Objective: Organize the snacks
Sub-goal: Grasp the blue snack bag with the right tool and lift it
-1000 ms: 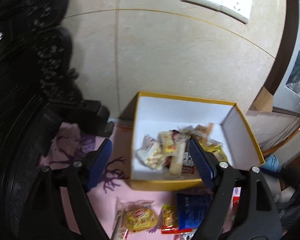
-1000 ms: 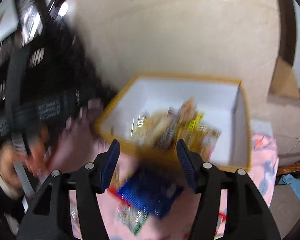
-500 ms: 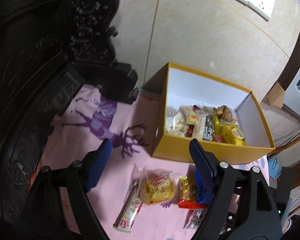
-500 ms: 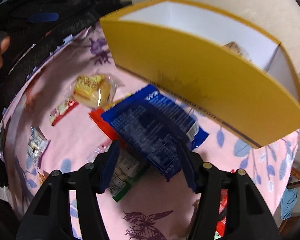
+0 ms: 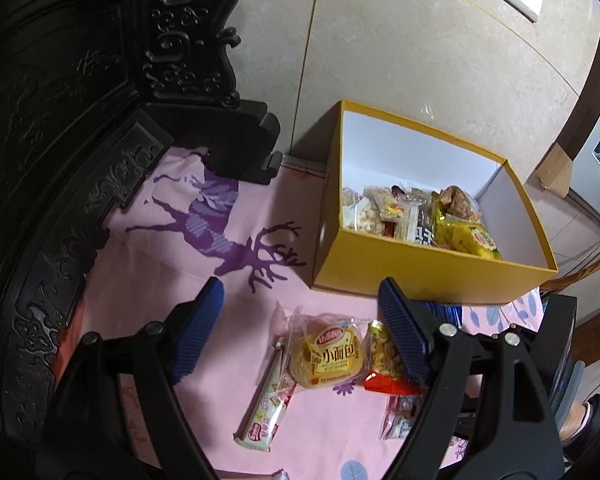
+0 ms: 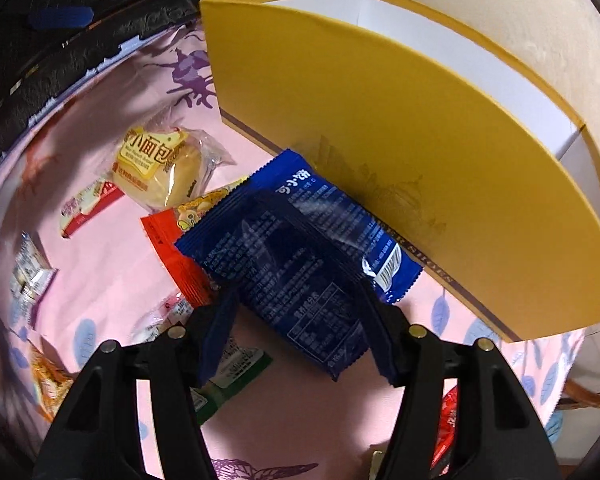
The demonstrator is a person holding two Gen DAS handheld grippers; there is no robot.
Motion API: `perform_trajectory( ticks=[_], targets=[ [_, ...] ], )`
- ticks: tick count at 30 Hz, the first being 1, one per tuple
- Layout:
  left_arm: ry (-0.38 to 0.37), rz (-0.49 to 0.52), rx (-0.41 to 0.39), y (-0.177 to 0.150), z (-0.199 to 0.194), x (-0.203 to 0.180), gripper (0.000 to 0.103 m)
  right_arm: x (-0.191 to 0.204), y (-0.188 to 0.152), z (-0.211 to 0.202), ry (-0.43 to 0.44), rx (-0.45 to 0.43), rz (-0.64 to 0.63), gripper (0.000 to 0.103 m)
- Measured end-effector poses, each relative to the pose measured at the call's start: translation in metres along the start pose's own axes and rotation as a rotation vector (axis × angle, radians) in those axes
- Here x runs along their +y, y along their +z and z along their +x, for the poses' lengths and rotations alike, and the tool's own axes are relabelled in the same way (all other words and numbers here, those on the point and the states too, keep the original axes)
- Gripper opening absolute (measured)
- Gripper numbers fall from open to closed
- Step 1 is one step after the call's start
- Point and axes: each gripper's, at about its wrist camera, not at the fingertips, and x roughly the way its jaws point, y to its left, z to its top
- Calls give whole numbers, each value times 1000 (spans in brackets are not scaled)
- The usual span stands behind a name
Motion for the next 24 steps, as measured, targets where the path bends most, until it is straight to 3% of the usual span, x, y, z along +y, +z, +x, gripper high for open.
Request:
perform_trajectory(
  ticks=[3,8,12,15,17,20,24],
  targets=[
    [2,-3,7,-3,1,0,81,12,-1,0,-19,-1,-62,62],
    [-6,0,15,-6,1,-1,81,27,0,14,-148,-26,-182,66],
    [2,29,2,-7,-1,-5,81,22,4,17,-157,-50,-153,66],
    [-5,35,4,-10,-1,-6,81,16,3,13,-145,-67,-116,55],
    [-1,43,7,-13,-1,-6,81,9,6,8,-115,-82,-65,37],
    [-3,50,19,-20,0,-7,81,8,7,-2,-103,-100,-37,22],
    [4,41,28,-29,-3,2,81,2,5,-18,-90,-125,32,16]
  ],
)
